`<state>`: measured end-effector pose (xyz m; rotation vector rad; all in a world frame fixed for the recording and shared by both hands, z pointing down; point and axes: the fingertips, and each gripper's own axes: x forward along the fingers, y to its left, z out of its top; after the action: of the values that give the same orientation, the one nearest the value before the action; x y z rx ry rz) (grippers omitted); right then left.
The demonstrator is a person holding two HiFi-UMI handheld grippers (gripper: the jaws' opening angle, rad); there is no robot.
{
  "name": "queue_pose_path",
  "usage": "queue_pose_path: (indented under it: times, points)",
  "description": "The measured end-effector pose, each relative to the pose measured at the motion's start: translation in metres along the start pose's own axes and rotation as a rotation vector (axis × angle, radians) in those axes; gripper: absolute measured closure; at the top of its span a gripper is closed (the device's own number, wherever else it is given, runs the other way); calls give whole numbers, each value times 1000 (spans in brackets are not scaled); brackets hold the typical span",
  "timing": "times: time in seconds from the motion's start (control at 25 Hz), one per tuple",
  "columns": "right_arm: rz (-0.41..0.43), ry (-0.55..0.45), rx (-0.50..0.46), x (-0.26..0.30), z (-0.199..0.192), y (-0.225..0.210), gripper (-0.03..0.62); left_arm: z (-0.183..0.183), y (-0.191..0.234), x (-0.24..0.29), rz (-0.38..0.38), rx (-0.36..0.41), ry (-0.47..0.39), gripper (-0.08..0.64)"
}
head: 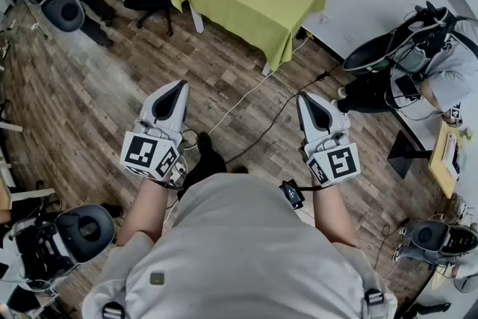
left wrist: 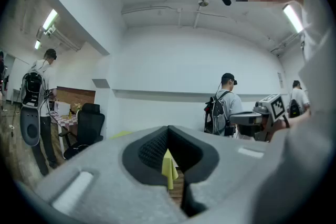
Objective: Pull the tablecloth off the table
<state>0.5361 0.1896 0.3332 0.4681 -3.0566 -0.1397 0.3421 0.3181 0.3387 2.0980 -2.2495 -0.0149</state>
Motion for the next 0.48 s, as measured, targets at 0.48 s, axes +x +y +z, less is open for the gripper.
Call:
queue_pose_path:
  times: [0.48]
  points:
    - [5, 23, -18, 68, -19, 4, 581, -17, 61, 25, -16, 7, 3, 557]
